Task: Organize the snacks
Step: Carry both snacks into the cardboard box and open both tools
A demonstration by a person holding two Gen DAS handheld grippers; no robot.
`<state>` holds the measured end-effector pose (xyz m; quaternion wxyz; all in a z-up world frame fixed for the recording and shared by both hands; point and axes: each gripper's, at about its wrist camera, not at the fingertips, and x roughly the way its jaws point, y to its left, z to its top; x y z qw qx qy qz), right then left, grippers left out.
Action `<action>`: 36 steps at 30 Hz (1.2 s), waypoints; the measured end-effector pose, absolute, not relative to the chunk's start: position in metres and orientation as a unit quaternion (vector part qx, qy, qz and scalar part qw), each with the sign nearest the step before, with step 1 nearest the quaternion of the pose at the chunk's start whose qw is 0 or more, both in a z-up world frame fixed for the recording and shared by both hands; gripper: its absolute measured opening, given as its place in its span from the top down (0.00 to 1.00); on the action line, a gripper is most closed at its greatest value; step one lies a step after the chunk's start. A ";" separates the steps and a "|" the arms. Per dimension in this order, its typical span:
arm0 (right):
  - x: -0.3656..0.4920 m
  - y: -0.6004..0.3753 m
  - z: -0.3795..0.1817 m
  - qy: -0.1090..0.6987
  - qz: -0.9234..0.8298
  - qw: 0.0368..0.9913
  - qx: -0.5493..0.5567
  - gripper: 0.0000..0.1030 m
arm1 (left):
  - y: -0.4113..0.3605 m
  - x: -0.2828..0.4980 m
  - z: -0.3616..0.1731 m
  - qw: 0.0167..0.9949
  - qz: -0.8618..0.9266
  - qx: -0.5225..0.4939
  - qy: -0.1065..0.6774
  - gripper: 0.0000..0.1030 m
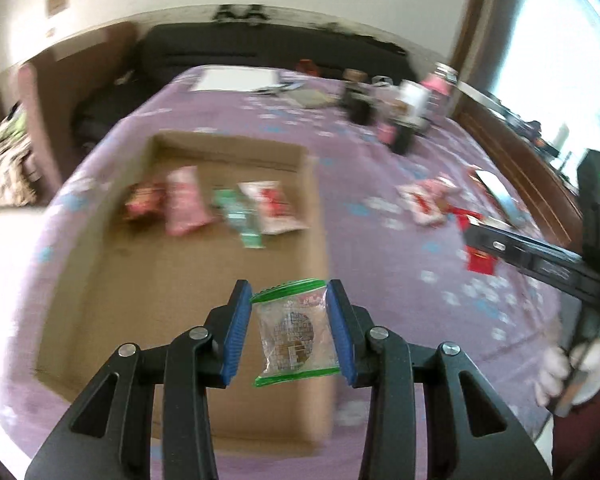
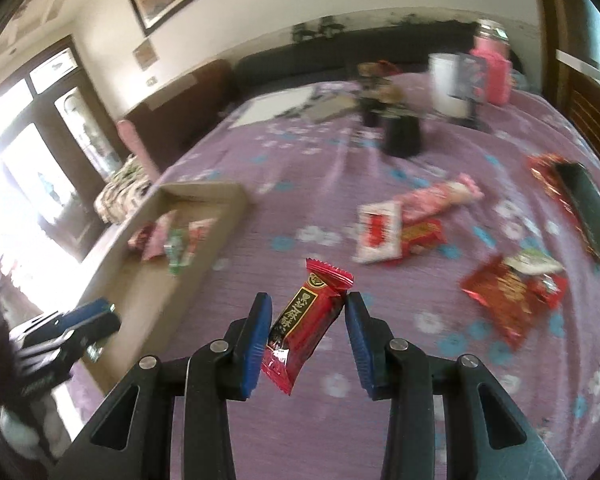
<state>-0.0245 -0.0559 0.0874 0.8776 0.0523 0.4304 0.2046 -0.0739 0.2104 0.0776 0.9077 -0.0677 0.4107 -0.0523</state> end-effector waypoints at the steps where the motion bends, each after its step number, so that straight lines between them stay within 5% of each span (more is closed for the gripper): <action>1: -0.024 -0.045 0.089 0.430 0.214 0.876 0.049 0.62 | 0.221 -0.072 0.077 0.907 -0.043 -0.073 0.412 0.65; 20: 0.004 0.139 0.049 0.475 0.324 0.818 -0.018 0.62 | 0.309 -0.003 0.033 0.881 0.025 -0.113 0.459 0.64; 36: 0.011 0.153 0.042 0.479 0.328 0.814 -0.010 0.56 | 0.326 -0.016 0.043 0.871 0.032 -0.185 0.454 0.60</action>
